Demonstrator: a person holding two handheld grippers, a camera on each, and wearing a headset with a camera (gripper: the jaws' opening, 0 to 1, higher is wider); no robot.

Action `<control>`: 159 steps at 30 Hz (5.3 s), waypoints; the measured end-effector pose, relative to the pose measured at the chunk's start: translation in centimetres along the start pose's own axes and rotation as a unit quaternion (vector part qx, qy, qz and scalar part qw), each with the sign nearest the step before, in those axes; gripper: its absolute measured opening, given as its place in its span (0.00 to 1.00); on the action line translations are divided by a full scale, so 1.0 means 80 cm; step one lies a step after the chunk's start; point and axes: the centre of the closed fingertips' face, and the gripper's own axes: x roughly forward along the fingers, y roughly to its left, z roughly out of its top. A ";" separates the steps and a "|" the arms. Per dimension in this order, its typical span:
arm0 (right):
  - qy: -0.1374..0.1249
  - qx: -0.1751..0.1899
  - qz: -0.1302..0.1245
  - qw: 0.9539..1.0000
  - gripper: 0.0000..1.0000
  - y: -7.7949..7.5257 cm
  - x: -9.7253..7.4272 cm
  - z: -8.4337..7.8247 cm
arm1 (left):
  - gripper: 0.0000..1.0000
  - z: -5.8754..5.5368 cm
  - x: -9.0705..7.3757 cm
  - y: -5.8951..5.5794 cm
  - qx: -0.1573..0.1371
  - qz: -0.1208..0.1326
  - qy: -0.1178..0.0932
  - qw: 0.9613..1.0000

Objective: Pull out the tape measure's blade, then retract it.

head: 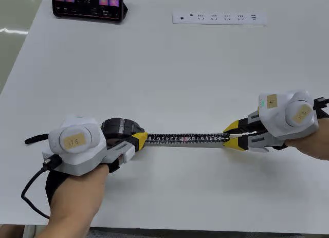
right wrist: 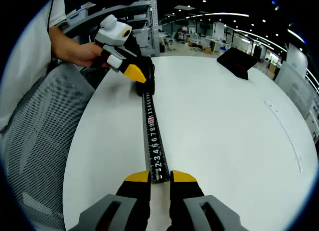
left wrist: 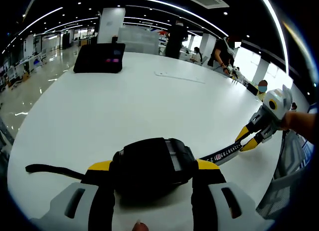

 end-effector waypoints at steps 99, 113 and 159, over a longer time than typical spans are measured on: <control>-0.110 -0.008 0.052 0.993 0.11 0.029 0.136 0.150 | 0.58 0.001 0.001 0.002 -0.019 -0.013 -0.006 1.000; -0.128 -0.008 0.053 0.990 0.11 0.030 0.145 0.161 | 0.59 0.001 0.001 0.002 -0.022 -0.014 -0.006 1.000; -0.140 0.020 0.045 0.989 0.35 0.030 0.131 0.162 | 0.66 0.002 0.002 -0.002 0.018 -0.014 -0.010 1.000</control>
